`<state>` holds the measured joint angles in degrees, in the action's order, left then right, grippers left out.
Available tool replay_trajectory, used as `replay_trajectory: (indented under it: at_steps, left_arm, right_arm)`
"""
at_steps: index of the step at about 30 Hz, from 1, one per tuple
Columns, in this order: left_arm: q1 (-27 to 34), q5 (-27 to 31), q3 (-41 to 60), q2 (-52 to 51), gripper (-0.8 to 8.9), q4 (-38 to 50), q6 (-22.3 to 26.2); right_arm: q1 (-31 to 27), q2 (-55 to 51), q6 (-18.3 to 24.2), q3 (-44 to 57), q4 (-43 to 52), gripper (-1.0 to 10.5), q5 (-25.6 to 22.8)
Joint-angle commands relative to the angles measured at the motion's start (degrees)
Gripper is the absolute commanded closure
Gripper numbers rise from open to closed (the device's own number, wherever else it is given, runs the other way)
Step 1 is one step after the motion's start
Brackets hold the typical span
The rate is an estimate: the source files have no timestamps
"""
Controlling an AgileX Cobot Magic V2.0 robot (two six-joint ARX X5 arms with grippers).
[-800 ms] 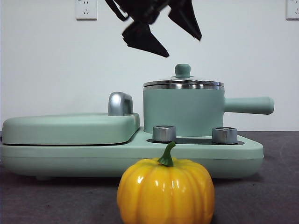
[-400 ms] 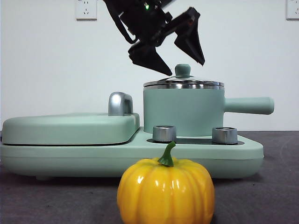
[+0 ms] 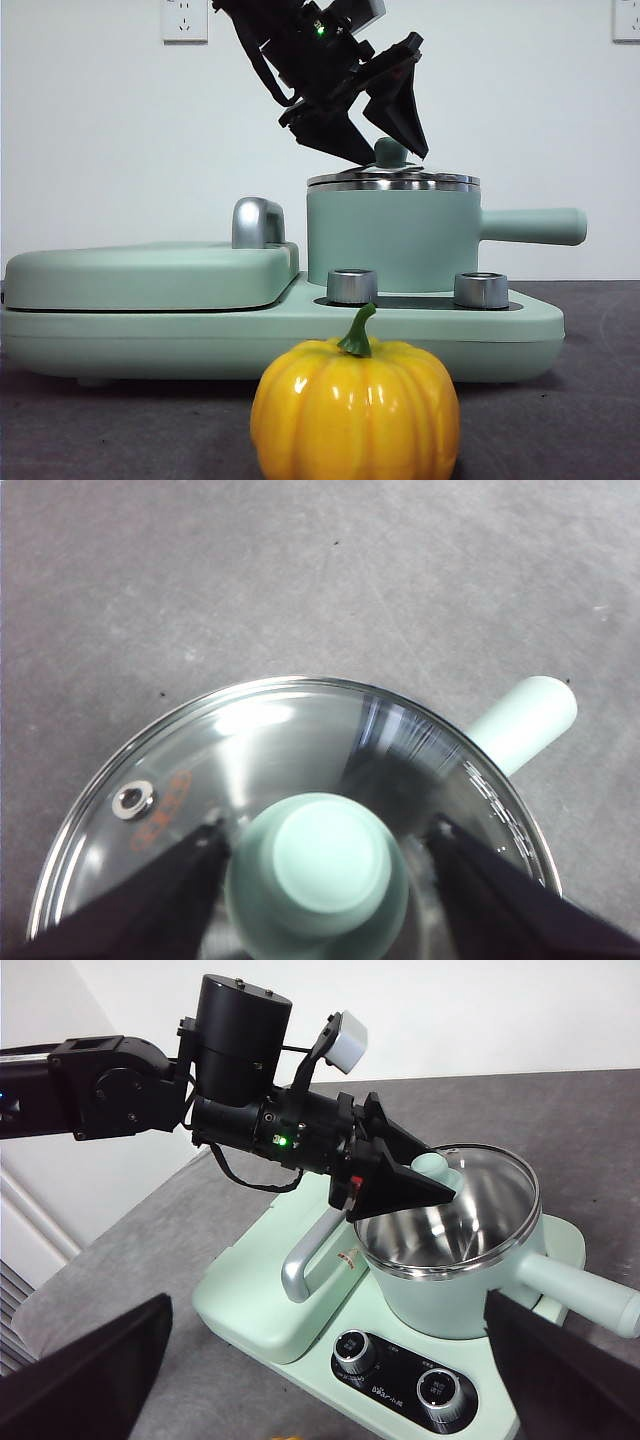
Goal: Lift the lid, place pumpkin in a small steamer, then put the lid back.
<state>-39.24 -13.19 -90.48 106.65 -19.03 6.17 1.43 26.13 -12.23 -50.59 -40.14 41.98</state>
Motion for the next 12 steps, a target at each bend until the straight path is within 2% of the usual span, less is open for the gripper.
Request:
replay_trajectory:
  at_steps: [1, 6, 12]
  left_arm:
    - [-0.6, 0.3, -1.6, 1.2, 5.68, 0.6, 1.9]
    - [-0.6, 0.4, -1.6, 1.2, 6.64, 0.6, 2.8]
    - [-0.6, 0.4, -1.6, 1.2, 7.18, 0.7, 4.1]
  right_arm:
    - [0.0, 0.3, 0.2, -0.9, -0.2, 4.5, 0.0]
    - [0.0, 0.3, 0.2, -0.9, -0.2, 4.5, 0.0]
    - [0.0, 0.3, 0.2, -0.9, -0.2, 4.5, 0.0]
